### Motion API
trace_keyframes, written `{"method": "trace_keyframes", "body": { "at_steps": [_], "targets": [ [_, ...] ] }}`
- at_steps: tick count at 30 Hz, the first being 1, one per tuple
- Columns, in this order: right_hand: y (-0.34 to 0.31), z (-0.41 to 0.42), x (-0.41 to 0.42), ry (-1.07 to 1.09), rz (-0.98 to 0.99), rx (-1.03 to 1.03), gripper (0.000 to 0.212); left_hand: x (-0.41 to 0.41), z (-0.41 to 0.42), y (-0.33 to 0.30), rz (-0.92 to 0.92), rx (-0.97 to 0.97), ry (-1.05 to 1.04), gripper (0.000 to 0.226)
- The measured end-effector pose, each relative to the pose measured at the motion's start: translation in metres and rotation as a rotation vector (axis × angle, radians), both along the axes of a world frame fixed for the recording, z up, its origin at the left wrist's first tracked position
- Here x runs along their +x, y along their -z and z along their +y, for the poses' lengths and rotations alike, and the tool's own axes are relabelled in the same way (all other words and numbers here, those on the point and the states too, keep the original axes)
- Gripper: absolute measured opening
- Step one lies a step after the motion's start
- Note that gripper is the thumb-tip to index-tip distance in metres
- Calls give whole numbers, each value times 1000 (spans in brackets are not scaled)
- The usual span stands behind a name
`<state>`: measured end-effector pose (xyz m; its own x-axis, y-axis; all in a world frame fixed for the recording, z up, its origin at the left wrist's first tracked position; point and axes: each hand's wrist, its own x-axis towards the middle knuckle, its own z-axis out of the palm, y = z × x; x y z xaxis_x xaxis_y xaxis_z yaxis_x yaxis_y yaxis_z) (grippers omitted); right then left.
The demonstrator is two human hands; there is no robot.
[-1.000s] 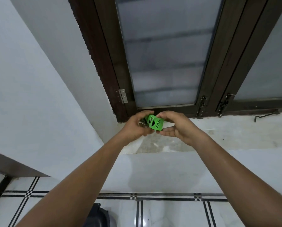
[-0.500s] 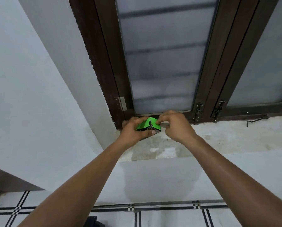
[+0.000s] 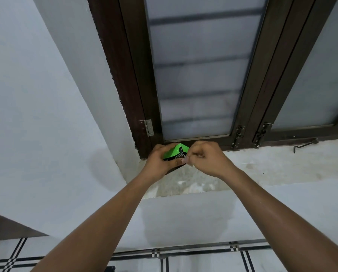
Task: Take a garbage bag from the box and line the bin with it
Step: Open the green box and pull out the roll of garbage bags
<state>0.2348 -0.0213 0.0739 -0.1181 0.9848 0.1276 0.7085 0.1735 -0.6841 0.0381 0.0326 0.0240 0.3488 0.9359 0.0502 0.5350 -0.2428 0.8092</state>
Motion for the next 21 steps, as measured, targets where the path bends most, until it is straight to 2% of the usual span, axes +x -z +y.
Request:
{"method": "trace_keyframes", "body": {
  "at_steps": [4, 8, 12, 15, 18, 21],
  "targets": [
    [-4, 4, -2, 86, 207, -124, 19, -3, -1, -2, 15, 26, 4, 66],
    [0, 12, -4, 149, 174, -132, 6, -4, -1, -8, 58, 54, 39, 68],
    [3, 17, 1, 180, 193, -178, 26, -4, 5, -14, 119, 68, 52, 71],
    [7, 18, 1, 230, 132, -109, 29, -3, 5, -14, 146, 72, 57, 75],
    [14, 17, -3, 283, 76, 20, 23, 1, 3, -17, 144, 89, 22, 76],
    [21, 16, -5, 374, 97, 134, 11, 8, -1, -25, 273, 161, -2, 75]
  ]
}}
